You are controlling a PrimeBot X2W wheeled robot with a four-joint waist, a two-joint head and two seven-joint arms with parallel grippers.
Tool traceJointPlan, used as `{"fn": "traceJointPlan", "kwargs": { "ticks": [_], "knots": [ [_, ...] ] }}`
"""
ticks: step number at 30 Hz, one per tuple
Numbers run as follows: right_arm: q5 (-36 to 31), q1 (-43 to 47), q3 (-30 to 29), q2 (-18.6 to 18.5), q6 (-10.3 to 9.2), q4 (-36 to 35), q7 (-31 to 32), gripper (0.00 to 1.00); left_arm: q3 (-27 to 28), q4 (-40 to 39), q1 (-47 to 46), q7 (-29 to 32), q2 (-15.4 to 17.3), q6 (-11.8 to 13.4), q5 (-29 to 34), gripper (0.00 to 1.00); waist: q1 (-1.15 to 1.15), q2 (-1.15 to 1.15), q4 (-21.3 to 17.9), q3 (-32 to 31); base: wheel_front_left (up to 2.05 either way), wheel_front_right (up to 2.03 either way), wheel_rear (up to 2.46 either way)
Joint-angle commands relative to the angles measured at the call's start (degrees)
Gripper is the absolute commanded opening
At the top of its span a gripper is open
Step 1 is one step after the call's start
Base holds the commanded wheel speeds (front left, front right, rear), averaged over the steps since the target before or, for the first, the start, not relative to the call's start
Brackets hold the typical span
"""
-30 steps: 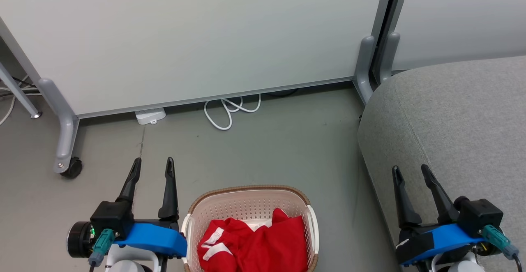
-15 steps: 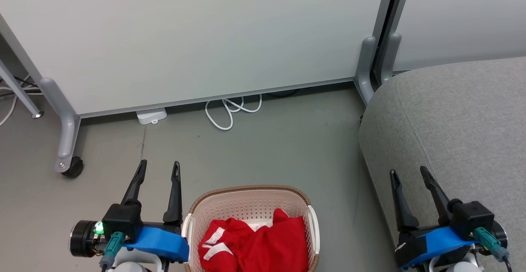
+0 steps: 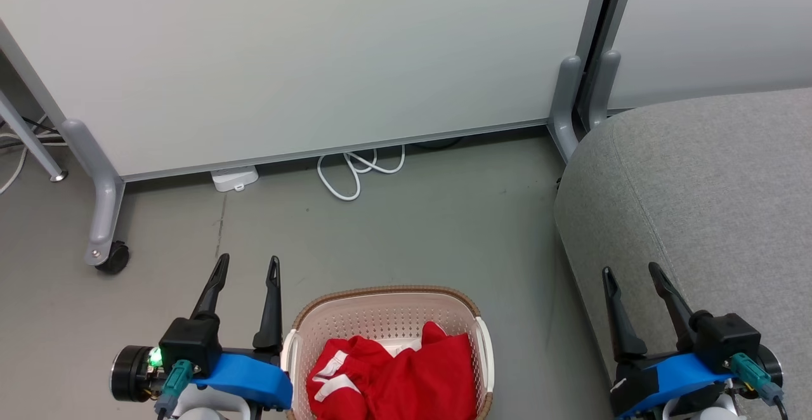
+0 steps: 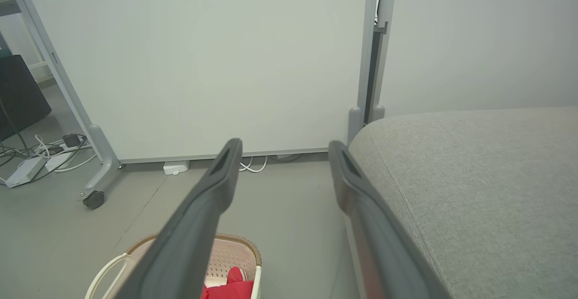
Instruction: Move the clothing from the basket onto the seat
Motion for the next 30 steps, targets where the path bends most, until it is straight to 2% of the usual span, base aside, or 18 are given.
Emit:
{"fn": "traceJointPlan", "kwargs": {
  "ticks": [1,19,30],
  "knots": [
    [0.0,-0.2,-0.1,-0.3,0.03,0.2,-0.3,1.0,0.0,0.3,-0.6,-0.3,-0.1,-0.1,-0.3,1.0,0.0,0.0,0.0,0.0,0.0,0.0,0.0],
    [0.4,-0.4,0.1,-0.3,0.03,1.2,-0.3,1.0,-0.2,1.4,-0.8,-0.3,-0.1,0.1,-0.7,1.0,0.0,0.0,0.1,0.1,0.0,0.0,0.0],
    [0.2,-1.7,0.6,-0.3,0.03,0.9,-0.3,1.0,-3.7,5.6,-5.2,-0.3,1.1,-1.5,1.6,1.0,0.0,0.0,-0.6,2.3,0.0,0.0,0.0]
  ]
}}
